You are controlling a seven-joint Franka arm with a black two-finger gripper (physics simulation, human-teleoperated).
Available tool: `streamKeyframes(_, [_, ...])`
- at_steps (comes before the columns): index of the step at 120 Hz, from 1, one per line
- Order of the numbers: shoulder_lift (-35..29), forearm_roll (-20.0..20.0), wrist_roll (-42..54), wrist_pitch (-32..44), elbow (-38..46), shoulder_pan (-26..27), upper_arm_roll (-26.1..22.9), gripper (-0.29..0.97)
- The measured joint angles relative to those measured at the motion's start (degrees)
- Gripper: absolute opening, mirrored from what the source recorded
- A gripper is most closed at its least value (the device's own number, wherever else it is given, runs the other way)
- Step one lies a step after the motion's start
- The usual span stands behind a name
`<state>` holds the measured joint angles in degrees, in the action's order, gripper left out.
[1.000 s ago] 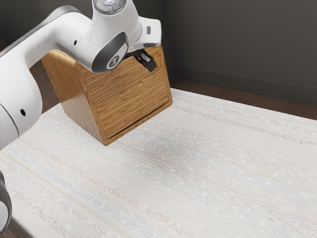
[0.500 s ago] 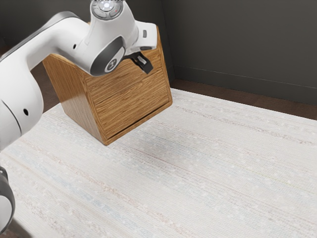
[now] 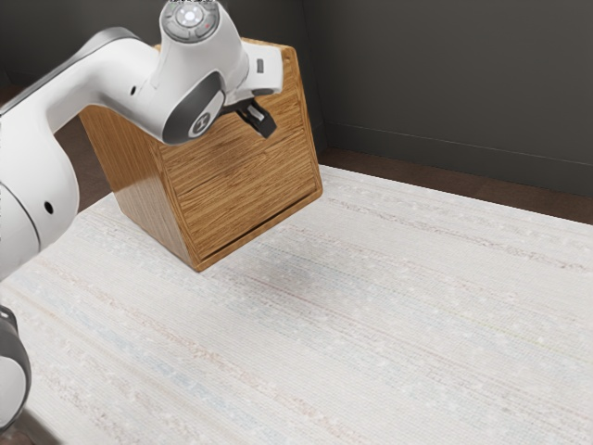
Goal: Pull the drawer handle with one arm to open the drawer
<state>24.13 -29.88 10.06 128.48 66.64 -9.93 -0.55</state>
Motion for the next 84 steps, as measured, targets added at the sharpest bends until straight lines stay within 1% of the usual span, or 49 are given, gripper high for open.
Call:
streamKeyframes(70, [0.5,0.5,0.0,-0.1,0.6,0.1,0.3,0.68])
streamKeyframes(77, [0.3,0.6,0.0,-0.2,0.7,0.2,0.4,0.66])
streamKeyframes(84, [0.3,0.5,-0.1,-0.2,0.7,0.2,0.5,0.61])
